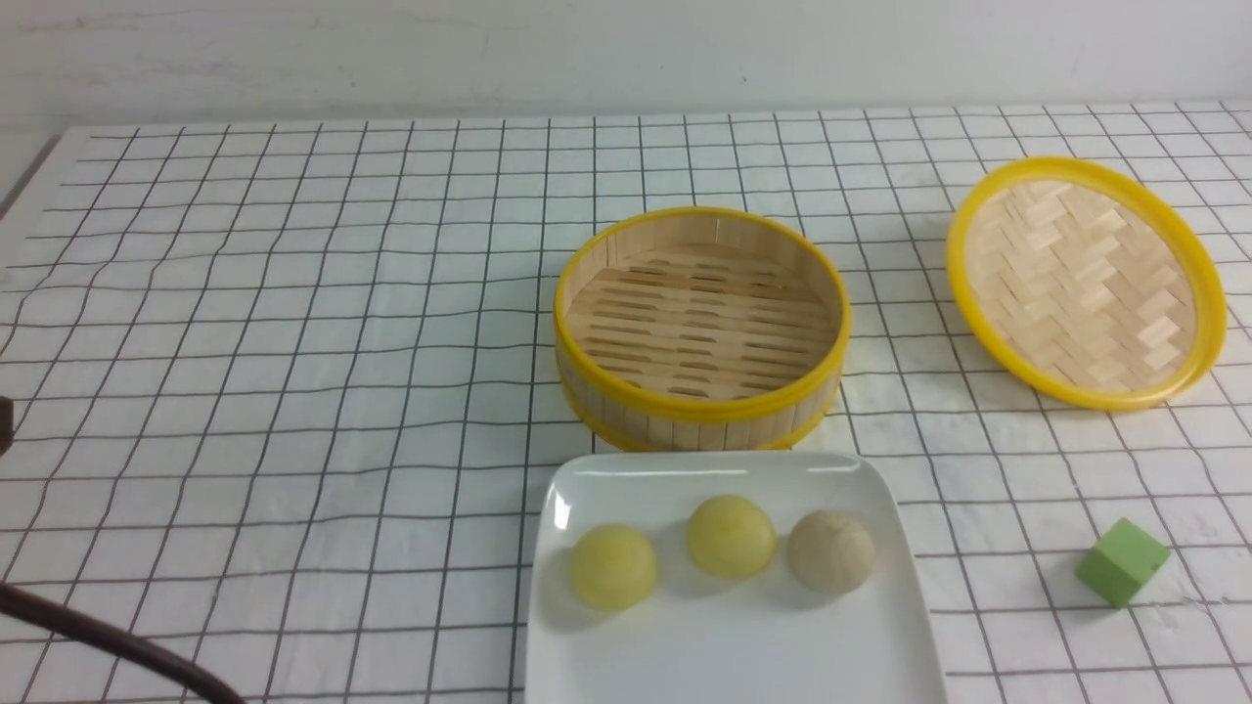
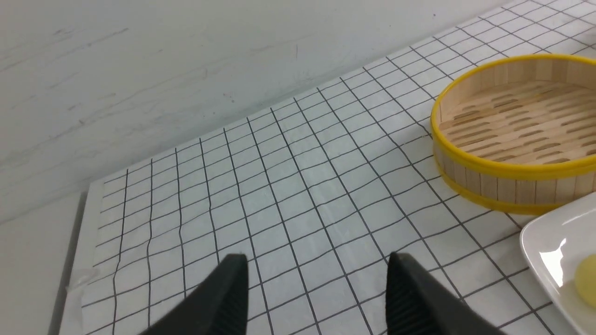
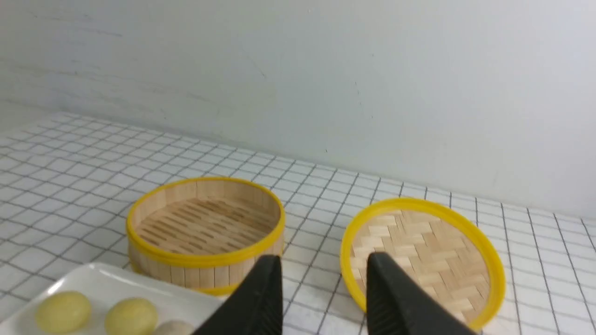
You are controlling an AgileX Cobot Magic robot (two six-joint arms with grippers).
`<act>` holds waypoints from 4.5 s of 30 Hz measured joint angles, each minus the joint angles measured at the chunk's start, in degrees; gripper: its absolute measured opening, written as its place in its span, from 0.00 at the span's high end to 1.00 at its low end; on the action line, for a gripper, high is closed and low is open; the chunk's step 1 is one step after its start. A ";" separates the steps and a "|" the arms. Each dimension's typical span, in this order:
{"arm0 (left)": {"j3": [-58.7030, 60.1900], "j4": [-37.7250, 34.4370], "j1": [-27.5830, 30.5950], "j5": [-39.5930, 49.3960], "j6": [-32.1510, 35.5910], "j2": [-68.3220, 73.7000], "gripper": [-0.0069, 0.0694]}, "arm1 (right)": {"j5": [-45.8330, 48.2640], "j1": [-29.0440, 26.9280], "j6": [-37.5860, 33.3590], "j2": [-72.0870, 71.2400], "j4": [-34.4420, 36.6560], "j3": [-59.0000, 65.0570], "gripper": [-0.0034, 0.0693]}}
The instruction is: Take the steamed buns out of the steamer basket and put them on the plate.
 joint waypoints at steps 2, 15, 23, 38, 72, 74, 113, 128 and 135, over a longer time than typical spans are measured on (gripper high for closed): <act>0.00 0.26 0.00 -1.25 0.00 0.00 0.37 | 7.31 0.00 -0.61 -1.43 0.32 -1.75 0.57; 0.07 0.78 0.00 -3.68 -3.10 0.00 0.37 | 10.44 -0.41 -10.66 -2.29 15.82 0.88 0.57; 0.07 0.78 0.00 -3.98 -4.29 0.00 0.37 | -10.73 -0.60 -12.22 -2.24 15.91 15.97 0.57; 0.07 0.78 0.00 -4.38 -4.48 0.00 0.37 | -27.72 -0.60 -11.74 -2.24 13.60 27.69 0.58; 0.07 0.90 0.00 -9.67 -4.53 0.00 0.37 | -27.71 -0.60 -11.57 -2.19 14.06 37.07 0.59; 0.07 0.90 0.00 -9.67 -4.53 0.00 0.37 | -30.54 -0.60 -11.57 -2.19 17.13 37.75 0.60; 0.07 -0.98 0.00 -9.81 -4.53 0.00 0.44 | -24.28 -28.95 -11.57 -2.19 16.86 39.18 0.62; 0.07 -0.98 0.00 -9.81 -4.53 0.00 0.44 | -23.30 -30.27 -11.57 -2.19 16.90 39.01 0.62; 0.07 -0.99 0.00 -9.99 -4.53 0.00 0.44 | -23.26 -30.27 -11.57 -2.19 16.90 39.01 0.62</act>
